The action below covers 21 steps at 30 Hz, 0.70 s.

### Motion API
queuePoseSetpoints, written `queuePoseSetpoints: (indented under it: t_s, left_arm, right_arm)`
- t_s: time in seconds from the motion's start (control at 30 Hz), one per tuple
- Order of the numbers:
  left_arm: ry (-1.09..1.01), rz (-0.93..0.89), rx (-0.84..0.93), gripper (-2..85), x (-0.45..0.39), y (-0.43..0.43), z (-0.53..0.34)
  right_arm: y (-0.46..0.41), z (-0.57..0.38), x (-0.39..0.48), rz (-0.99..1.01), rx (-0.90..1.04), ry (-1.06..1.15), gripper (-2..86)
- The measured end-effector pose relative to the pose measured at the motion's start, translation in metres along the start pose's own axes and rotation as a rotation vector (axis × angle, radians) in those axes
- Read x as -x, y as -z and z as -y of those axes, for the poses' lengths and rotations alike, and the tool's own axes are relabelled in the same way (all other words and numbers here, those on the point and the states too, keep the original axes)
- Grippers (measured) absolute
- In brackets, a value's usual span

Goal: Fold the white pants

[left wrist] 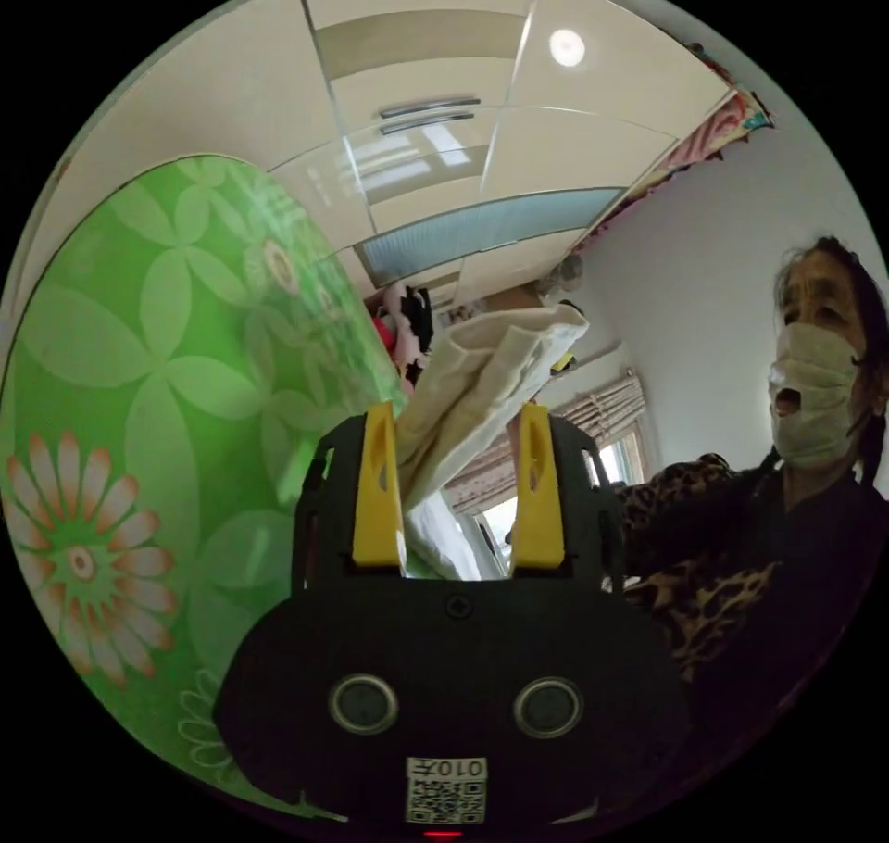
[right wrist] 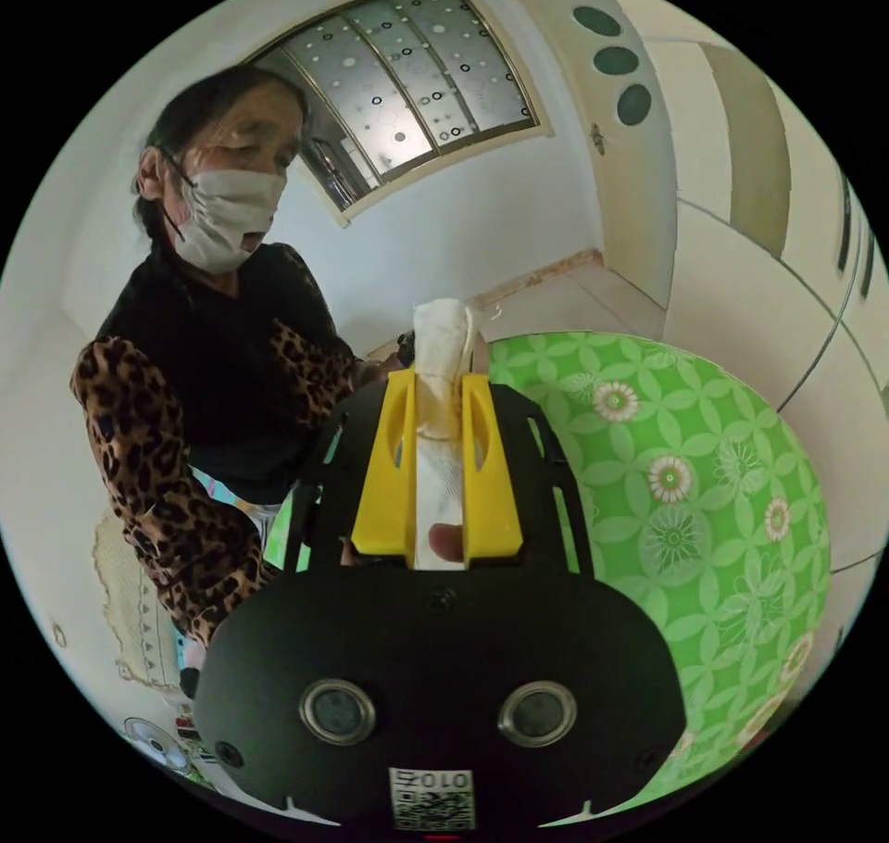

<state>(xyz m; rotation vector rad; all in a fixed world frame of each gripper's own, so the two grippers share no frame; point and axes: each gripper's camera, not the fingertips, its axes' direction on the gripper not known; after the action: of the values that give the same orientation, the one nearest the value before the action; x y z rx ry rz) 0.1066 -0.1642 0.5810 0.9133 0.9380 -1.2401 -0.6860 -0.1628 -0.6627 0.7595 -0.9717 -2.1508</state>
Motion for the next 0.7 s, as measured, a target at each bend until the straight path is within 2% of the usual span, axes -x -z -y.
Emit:
queuePoseSetpoints:
  t_s: [0.1,0.33,0.5,0.53,0.63,0.7]
  left_arm:
    - [-0.073,0.065,0.004,21.0,-0.008,0.009,0.005]
    - [-0.18,-0.086,0.016,22.9,-0.019,0.007,0.028]
    - [-0.087,-0.062,0.031,18.3,-0.021,-0.006,0.039]
    - [-0.013,-0.048,0.002,15.2,-0.013,-0.002,0.041]
    - [0.175,0.032,-0.07,8.6,0.016,0.01,0.048]
    - [0.259,0.102,-0.055,6.4,0.034,0.013,0.057]
  right_arm:
    - [0.007,-0.004,0.02,-0.007,-0.01,0.009,6.4]
    - [0.018,-0.007,0.058,0.0,-0.014,0.029,6.3]
    - [0.001,-0.012,0.065,-0.032,0.071,-0.079,6.3]
    - [-0.001,-0.012,0.063,-0.052,0.076,-0.112,6.3]
    - [-0.009,-0.019,0.036,-0.295,0.099,-0.451,4.9]
    - [-0.005,-0.038,0.025,-0.353,-0.015,-0.618,2.9]
